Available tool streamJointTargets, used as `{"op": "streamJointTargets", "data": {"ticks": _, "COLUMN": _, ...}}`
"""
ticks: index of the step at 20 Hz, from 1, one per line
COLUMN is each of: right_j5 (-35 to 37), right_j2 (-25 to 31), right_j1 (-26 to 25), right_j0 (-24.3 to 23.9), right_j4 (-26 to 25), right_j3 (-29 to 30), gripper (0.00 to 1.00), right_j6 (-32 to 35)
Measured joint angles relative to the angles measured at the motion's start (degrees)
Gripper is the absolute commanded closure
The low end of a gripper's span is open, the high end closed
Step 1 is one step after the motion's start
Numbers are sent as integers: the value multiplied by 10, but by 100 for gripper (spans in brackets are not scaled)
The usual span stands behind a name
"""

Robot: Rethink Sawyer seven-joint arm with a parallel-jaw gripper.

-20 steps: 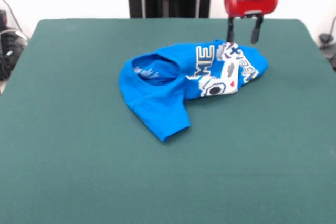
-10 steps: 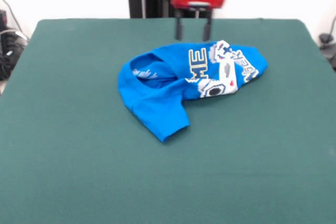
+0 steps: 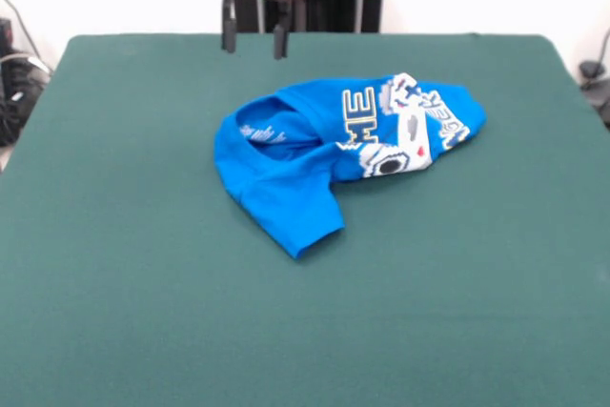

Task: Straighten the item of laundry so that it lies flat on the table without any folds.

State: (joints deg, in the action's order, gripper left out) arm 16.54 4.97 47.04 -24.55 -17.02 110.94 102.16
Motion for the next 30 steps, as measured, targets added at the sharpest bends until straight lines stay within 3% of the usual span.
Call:
{"op": "streamJointTargets", "data": {"ticks": 6, "right_j5": 10, "right_j2": 2, "right_j1": 7, "right_j0": -16, "right_j4": -19, "right_j3": 0, "gripper": 0, "right_j6": 0}}
{"op": "streamJointTargets", "data": {"ticks": 14, "right_j5": 9, "right_j2": 1, "right_j1": -6, "right_j0": -27, "right_j4": -88, "right_j3": 0, "gripper": 0, "right_j6": 0}}
{"op": "streamJointTargets", "data": {"ticks": 21, "right_j5": -33, "right_j2": -3, "right_j1": -62, "right_j0": -27, "right_j4": -143, "right_j3": 9, "gripper": 0, "right_j6": 0}}
{"op": "streamJointTargets", "data": {"ticks": 30, "right_j5": -85, "right_j2": -18, "right_j1": -118, "right_j0": -22, "right_j4": -160, "right_j3": 26, "gripper": 0, "right_j6": 0}}
